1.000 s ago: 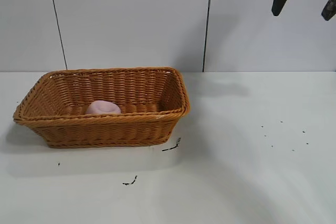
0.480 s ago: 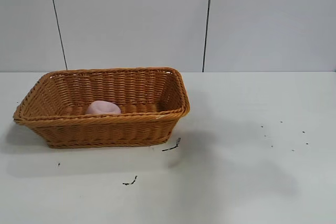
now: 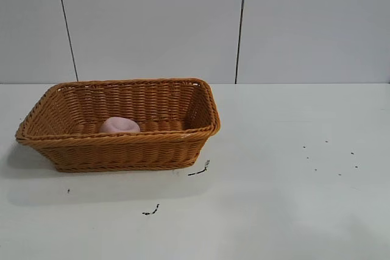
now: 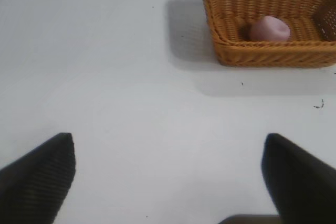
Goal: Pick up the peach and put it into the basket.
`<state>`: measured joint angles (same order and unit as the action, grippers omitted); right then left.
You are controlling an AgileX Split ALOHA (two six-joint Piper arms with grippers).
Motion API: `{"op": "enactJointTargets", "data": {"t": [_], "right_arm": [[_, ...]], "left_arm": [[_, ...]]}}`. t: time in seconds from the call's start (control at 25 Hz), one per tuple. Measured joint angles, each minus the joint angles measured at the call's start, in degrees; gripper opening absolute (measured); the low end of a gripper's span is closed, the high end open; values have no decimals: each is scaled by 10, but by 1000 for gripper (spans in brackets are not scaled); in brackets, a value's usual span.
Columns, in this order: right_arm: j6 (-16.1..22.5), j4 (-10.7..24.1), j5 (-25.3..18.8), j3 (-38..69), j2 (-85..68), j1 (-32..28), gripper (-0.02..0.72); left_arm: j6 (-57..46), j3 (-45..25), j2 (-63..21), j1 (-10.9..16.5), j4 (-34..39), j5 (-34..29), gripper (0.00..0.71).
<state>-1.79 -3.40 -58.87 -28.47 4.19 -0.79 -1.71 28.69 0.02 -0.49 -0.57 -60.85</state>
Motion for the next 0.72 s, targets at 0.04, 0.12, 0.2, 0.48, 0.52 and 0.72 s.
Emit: {"op": "enactJointTargets", "data": {"t": [0.04, 0.12, 0.2, 0.48, 0.52, 0.72], "right_arm": [[0, 0, 1, 0, -9, 0, 696], [0, 0, 1, 0, -32, 0, 696], [0, 0, 1, 1, -44, 0, 696], [0, 0, 1, 1, -44, 0, 696], [0, 0, 1, 1, -44, 0, 696], [0, 0, 1, 1, -44, 0, 696]], "left_arm": [[0, 0, 0, 0, 0, 0, 693], [0, 0, 0, 0, 0, 0, 693], [0, 0, 0, 0, 0, 0, 693], [0, 0, 0, 0, 0, 0, 693], [0, 0, 0, 0, 0, 0, 693], [0, 0, 0, 0, 0, 0, 693]]}}
